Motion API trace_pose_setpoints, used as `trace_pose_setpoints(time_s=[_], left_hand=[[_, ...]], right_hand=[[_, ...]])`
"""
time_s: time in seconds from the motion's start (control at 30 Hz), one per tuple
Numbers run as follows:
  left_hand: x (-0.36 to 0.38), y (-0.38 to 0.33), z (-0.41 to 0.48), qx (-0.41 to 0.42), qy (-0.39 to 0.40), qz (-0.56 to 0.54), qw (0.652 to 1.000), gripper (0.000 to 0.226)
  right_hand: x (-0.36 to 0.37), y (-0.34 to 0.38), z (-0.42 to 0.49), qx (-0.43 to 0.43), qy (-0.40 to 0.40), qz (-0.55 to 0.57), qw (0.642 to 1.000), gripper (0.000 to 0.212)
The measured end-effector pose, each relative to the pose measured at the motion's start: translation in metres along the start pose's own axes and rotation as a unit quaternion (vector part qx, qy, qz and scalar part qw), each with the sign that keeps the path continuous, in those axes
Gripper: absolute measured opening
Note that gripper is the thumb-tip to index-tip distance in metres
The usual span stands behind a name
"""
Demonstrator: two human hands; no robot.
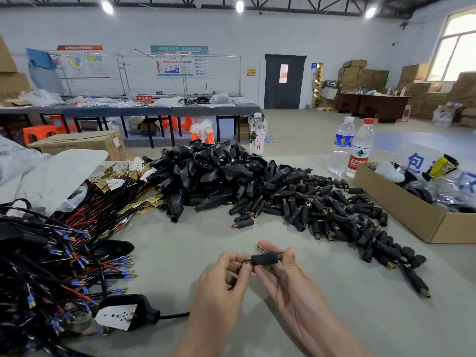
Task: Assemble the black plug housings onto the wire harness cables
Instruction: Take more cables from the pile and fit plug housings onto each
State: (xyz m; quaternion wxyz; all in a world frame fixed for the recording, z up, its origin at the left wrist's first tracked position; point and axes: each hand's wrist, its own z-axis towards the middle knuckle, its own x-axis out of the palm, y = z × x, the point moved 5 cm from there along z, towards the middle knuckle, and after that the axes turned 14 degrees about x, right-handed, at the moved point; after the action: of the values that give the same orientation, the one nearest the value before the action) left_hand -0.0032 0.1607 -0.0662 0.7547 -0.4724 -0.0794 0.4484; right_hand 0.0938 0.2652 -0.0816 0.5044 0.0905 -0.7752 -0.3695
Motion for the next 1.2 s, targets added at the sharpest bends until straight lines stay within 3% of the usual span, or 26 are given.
trace_pose_setpoints(time_s=[0.27,0.57,0.77,1.03,1.2], left_hand=[[-0.003,0.001,0.0,0.009,-0.019,0.009,1.0,0.015],[-0.002,0.004,0.0,0.038,0.024,0.003,0.999,0.02],[-0.008,0.01,0.0,0.041,0.032,0.0,0.999,0.009],[-0.008,0.01,-0.001,0.041,0.073,0.024,0.996,0.013],[-0.009,0.008,0.0,0.032,0.056,0.029,0.997,0.013]], right_hand=[[0.003,0.001,-0.003,0.015,0.016,-0.019,1.0,0.03],[0.006,0.004,-0.006,0.013,0.024,-0.049,0.998,0.031],[0.004,0.005,-0.003,0.008,0.01,-0.033,0.999,0.043],[0.008,0.003,-0.007,0.04,0.021,-0.06,0.997,0.034],[0.009,0.003,-0.008,0.045,0.012,-0.064,0.997,0.04]])
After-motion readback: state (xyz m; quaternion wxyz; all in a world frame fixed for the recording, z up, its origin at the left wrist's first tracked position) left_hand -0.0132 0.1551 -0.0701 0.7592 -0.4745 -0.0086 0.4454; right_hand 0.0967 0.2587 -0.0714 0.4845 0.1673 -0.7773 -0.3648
